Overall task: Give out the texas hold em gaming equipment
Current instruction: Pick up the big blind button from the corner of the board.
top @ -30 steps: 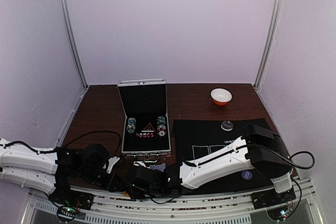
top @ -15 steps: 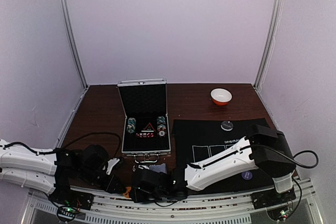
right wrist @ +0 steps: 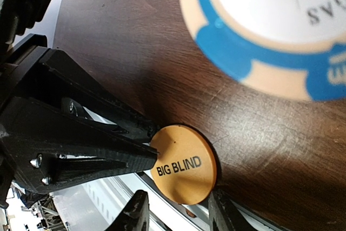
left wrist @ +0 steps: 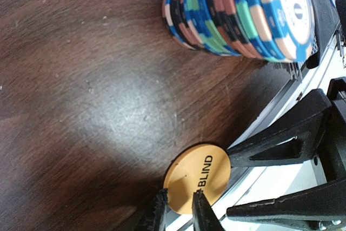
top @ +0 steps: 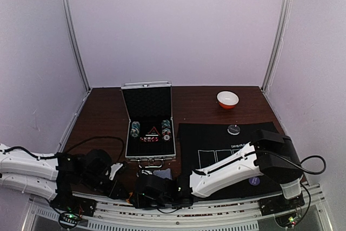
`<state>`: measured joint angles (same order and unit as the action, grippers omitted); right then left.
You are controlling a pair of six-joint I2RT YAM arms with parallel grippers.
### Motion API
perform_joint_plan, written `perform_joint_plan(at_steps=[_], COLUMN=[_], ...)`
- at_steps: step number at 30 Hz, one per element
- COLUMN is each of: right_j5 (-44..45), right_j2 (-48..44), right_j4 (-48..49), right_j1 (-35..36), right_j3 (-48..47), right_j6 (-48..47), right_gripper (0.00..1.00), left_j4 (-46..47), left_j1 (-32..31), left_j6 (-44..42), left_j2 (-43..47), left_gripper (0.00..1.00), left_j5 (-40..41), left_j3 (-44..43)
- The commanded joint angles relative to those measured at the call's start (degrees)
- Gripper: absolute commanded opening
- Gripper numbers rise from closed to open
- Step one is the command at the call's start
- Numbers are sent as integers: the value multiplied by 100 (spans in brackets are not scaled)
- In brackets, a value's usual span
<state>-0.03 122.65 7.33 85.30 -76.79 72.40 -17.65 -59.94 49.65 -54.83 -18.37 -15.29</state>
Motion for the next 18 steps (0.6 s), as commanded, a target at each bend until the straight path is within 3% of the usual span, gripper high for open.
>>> perform_joint_plan(at_steps=[1, 6, 18], right_j5=[93, -24, 271], right_j2=[243, 218, -39], right_j4=[496, 1102, 1370], right_j1=[-69, -71, -61], right_j3=[86, -41, 150], right_j6=[-90, -488, -736], right_gripper=[40, 39, 35], left_j4=[59, 67, 71], left_j1=[-26, -26, -25], left_j6=[37, 49, 83], left_j2=[7, 39, 102], left_gripper=[18, 17, 17], left_j5=[-56, -62, -9], left_j3=[146, 166, 206])
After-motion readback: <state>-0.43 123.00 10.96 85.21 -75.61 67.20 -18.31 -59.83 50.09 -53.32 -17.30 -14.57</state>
